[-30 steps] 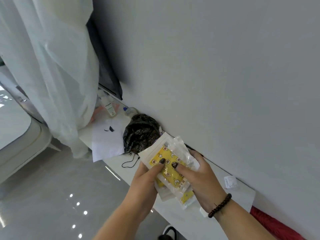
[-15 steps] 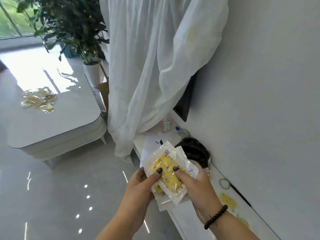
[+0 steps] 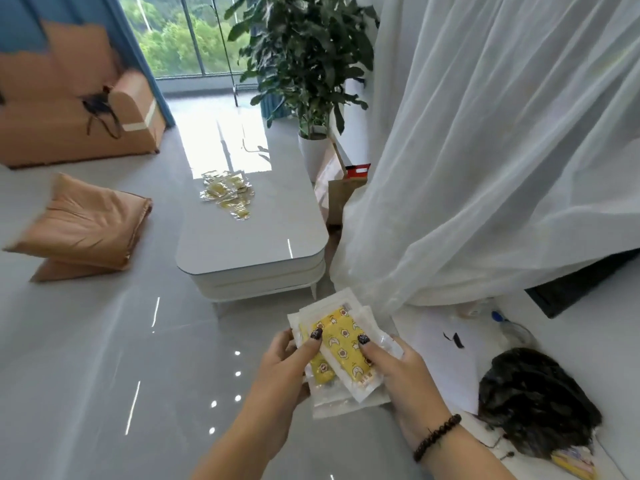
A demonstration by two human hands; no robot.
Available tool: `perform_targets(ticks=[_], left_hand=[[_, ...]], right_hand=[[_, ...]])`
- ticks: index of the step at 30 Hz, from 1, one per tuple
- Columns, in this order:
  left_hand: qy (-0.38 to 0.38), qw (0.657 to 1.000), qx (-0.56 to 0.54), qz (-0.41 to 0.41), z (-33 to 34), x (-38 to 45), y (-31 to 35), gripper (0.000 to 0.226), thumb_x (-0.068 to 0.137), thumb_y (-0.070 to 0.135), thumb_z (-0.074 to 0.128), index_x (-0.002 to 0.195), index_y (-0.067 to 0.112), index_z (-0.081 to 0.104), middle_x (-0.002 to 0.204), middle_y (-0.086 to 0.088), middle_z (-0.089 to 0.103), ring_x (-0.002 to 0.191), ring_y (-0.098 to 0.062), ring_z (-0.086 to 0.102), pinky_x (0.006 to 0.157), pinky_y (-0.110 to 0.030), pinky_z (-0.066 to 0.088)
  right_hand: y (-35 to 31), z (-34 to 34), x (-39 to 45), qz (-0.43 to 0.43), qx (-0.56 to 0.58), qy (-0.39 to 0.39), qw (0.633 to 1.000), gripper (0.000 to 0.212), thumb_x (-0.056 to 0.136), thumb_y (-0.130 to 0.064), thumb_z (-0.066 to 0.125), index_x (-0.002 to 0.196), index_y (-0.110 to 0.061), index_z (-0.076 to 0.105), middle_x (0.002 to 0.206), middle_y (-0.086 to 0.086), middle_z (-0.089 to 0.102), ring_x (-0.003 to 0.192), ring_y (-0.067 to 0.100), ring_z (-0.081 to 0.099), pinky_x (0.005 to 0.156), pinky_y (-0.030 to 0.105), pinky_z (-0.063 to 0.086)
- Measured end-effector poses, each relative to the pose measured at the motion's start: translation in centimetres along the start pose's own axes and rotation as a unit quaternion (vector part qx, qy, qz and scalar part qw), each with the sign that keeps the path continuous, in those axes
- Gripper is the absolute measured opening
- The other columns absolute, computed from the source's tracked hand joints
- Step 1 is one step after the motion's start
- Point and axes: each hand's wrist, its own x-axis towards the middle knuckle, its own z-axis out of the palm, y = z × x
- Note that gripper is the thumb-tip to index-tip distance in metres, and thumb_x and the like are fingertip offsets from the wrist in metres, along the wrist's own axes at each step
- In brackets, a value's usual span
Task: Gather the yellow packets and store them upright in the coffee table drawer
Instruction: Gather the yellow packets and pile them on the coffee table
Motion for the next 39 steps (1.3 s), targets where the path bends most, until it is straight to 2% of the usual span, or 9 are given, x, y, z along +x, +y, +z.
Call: perform_targets(ticks=[4, 11, 14, 19, 23, 26, 30, 34, 39], left_hand=[[0.026, 1.0, -0.009, 0.012, -3.7, 2.9, 2.6, 0.019, 0.094, 0.014, 0.058, 0.109, 0.024, 0.062, 0.1, -0.003, 0.075, 0.087, -0.023, 0.074, 0.068, -0.038, 0.057], [0.096, 0.995, -0.037, 0.021, -6.5, 9.9, 6.0, 0.016, 0.093, 0.013, 0.06, 0.106, 0.022, 0.061, 0.088, 0.004, 0.077, 0.079, -0.019, 0.074, 0.058, -0.033, 0.057], [0.123, 0.991, -0.057, 0.016, -7.0, 14.3, 8.2, 0.013, 0.092, 0.016, 0.062, 0.104, 0.022, 0.062, 0.088, -0.001, 0.077, 0.075, -0.019, 0.074, 0.058, -0.033, 0.056], [0.136, 0.984, -0.116, 0.0, -7.6, 22.1, 12.7, 0.021, 0.094, 0.018, 0.058, 0.112, 0.009, 0.064, 0.096, -0.011, 0.076, 0.089, -0.03, 0.072, 0.076, -0.042, 0.058], [0.136, 0.98, -0.144, -0.01, -8.2, 27.5, 16.3, 0.024, 0.094, 0.018, 0.058, 0.115, 0.007, 0.063, 0.1, -0.014, 0.075, 0.096, -0.035, 0.07, 0.086, -0.048, 0.055], [0.168, 0.976, -0.138, 0.006, -9.7, 30.9, 18.5, 0.021, 0.095, 0.013, 0.056, 0.115, 0.012, 0.064, 0.101, -0.012, 0.075, 0.096, -0.034, 0.07, 0.085, -0.046, 0.055], [0.209, 0.972, -0.108, 0.025, -13.4, 35.0, 21.5, 0.018, 0.094, 0.011, 0.058, 0.109, 0.015, 0.066, 0.098, -0.009, 0.076, 0.094, -0.031, 0.071, 0.087, -0.048, 0.055], [0.24, 0.966, -0.092, 0.022, -18.9, 40.0, 24.3, 0.017, 0.094, 0.012, 0.058, 0.108, 0.017, 0.066, 0.099, -0.007, 0.076, 0.096, -0.031, 0.071, 0.092, -0.054, 0.052], [0.253, 0.965, -0.061, 0.005, -25.3, 47.2, 27.7, 0.013, 0.092, 0.016, 0.062, 0.104, 0.019, 0.066, 0.097, -0.003, 0.076, 0.095, -0.027, 0.071, 0.093, -0.051, 0.052]], right_hand=[[-1.4, 4.8, 3.5, 0.019, 0.007, -0.019, 1.0, 0.014, 0.09, -0.016, 0.062, 0.103, -0.013, 0.065, 0.092, 0.01, 0.075, 0.088, 0.03, 0.071, 0.08, 0.05, 0.057], [-5.0, 9.6, 10.8, 0.024, -0.046, -0.064, 0.997, 0.015, 0.088, -0.014, 0.064, 0.102, -0.009, 0.065, 0.092, 0.012, 0.075, 0.088, 0.031, 0.07, 0.083, 0.05, 0.056], [-7.3, 11.3, 15.1, 0.006, -0.088, -0.077, 0.993, 0.017, 0.086, -0.015, 0.066, 0.102, -0.01, 0.065, 0.093, 0.011, 0.074, 0.089, 0.031, 0.07, 0.083, 0.052, 0.056], [-12.2, 14.4, 23.3, -0.022, -0.128, -0.104, 0.986, 0.011, 0.089, -0.016, 0.061, 0.1, -0.017, 0.065, 0.094, 0.009, 0.074, 0.088, 0.028, 0.071, 0.08, 0.048, 0.057], [-15.5, 17.8, 29.2, -0.044, -0.173, -0.147, 0.973, 0.011, 0.092, -0.015, 0.056, 0.096, -0.011, 0.065, 0.088, 0.008, 0.074, 0.073, 0.014, 0.07, 0.064, 0.028, 0.058], [-16.9, 21.0, 33.1, -0.044, -0.188, -0.161, 0.968, 0.014, 0.091, -0.013, 0.056, 0.096, -0.002, 0.062, 0.091, 0.014, 0.072, 0.072, 0.017, 0.067, 0.069, 0.033, 0.055], [-17.4, 26.2, 38.0, -0.037, -0.208, -0.16, 0.964, 0.016, 0.091, -0.014, 0.055, 0.096, 0.001, 0.061, 0.093, 0.021, 0.069, 0.075, 0.024, 0.063, 0.076, 0.045, 0.055], [-17.4, 32.0, 43.2, -0.028, -0.224, -0.154, 0.962, 0.012, 0.092, -0.011, 0.053, 0.09, -0.005, 0.064, 0.091, 0.021, 0.068, 0.079, 0.032, 0.066, 0.068, 0.046, 0.058], [-17.5, 39.2, 48.9, 0.02, -0.194, -0.122, 0.973, 0.008, 0.09, -0.009, 0.056, 0.09, -0.01, 0.064, 0.094, 0.015, 0.068, 0.079, 0.027, 0.067, 0.061, 0.037, 0.06]])
